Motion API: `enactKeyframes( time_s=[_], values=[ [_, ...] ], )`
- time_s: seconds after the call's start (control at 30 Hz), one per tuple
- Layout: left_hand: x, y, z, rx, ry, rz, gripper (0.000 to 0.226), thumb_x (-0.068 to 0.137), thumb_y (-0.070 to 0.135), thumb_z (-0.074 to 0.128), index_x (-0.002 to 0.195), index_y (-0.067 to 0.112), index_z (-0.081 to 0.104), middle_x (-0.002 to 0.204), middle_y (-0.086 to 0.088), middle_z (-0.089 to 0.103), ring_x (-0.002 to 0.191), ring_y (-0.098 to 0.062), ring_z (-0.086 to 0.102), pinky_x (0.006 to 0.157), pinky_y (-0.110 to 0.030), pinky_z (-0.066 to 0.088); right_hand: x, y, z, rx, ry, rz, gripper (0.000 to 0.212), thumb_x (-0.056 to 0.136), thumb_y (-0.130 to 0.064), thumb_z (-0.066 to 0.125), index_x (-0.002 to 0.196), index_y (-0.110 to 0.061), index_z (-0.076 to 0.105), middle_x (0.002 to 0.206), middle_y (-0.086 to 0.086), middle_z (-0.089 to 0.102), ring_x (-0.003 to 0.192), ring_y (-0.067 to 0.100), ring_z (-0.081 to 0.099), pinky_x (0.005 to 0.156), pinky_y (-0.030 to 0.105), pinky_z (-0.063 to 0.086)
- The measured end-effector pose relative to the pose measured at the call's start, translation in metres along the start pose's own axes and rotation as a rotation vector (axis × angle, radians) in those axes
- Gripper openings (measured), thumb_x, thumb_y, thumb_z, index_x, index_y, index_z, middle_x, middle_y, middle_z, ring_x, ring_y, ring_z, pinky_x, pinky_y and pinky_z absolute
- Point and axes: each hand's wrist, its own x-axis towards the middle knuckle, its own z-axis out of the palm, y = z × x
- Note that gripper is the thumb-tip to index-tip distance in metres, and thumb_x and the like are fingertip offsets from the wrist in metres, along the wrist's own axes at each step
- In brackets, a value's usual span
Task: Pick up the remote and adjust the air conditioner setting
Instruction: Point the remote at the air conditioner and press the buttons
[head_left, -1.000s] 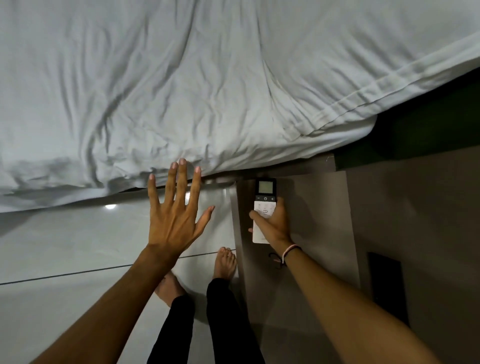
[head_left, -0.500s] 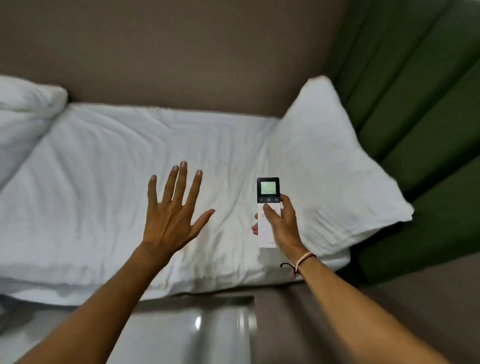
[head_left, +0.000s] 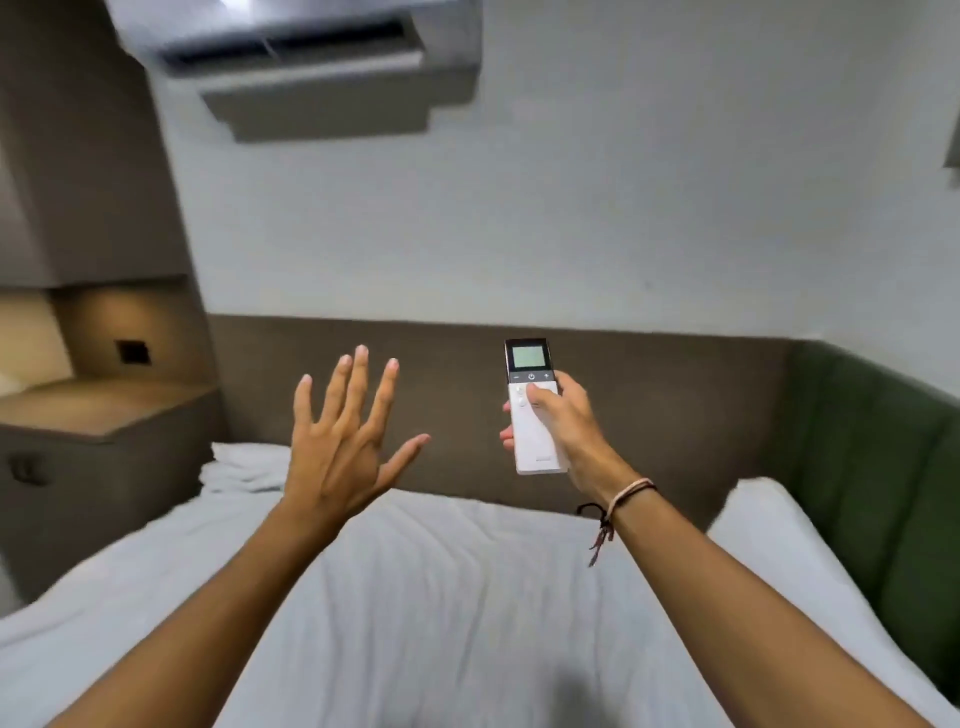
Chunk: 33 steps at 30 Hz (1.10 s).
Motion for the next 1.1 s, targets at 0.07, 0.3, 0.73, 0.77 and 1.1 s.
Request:
enactKeyframes(
  time_s=[0.07,0.3,0.73,0.77,1.1],
  values=[
    [0.01,-0.023,-0.027,0.032,0.016,-0.039,0.09,0.093,0.073,0.022,0.162,0.016,0.026,0.168,-0.022,0.026,0.153,-0.038,0.033,0.117,-0.068,0.029,0.008,-0.033,0.03,0.004,-0.03,-0.028,0.021,0.1,-0.004,0.047,0.121,-0.001,0.048,0.084,0.019,0.066,0.044,0.027,0.067,0.043,0.036,0.059],
    [0.025,-0.088,-0.103,0.129,0.081,-0.145,0.094,0.089,0.079,0.011,0.165,0.023,0.012,0.172,-0.017,0.015,0.158,-0.033,0.021,0.123,-0.065,0.025,0.009,-0.109,0.113,0.013,-0.11,-0.089,0.026,0.095,-0.005,0.046,0.12,-0.003,0.05,0.092,0.022,0.068,0.05,0.03,0.072,0.046,0.032,0.058],
    [0.011,-0.133,-0.169,0.183,0.129,-0.188,0.094,0.089,0.079,0.014,0.163,0.022,0.023,0.169,-0.018,0.027,0.154,-0.035,0.03,0.119,-0.067,0.03,-0.023,-0.132,0.165,-0.047,-0.221,-0.148,0.026,0.098,-0.014,0.048,0.123,-0.008,0.051,0.101,0.022,0.072,0.057,0.03,0.074,0.052,0.034,0.059],
    [0.009,-0.133,-0.17,0.182,0.124,-0.185,0.094,0.09,0.079,0.015,0.163,0.021,0.025,0.168,-0.018,0.029,0.153,-0.036,0.032,0.119,-0.067,0.031,-0.025,-0.13,0.165,-0.053,-0.212,-0.16,0.026,0.098,-0.015,0.049,0.122,-0.009,0.052,0.102,0.022,0.073,0.058,0.03,0.075,0.053,0.034,0.059],
    [0.001,-0.131,-0.179,0.174,0.137,-0.167,0.096,0.089,0.08,0.007,0.161,0.02,0.029,0.166,-0.019,0.032,0.152,-0.037,0.035,0.117,-0.066,0.034,-0.034,-0.131,0.157,-0.032,-0.162,-0.15,0.026,0.097,-0.014,0.049,0.123,-0.009,0.049,0.111,0.028,0.069,0.058,0.031,0.074,0.052,0.036,0.061]
  ],
)
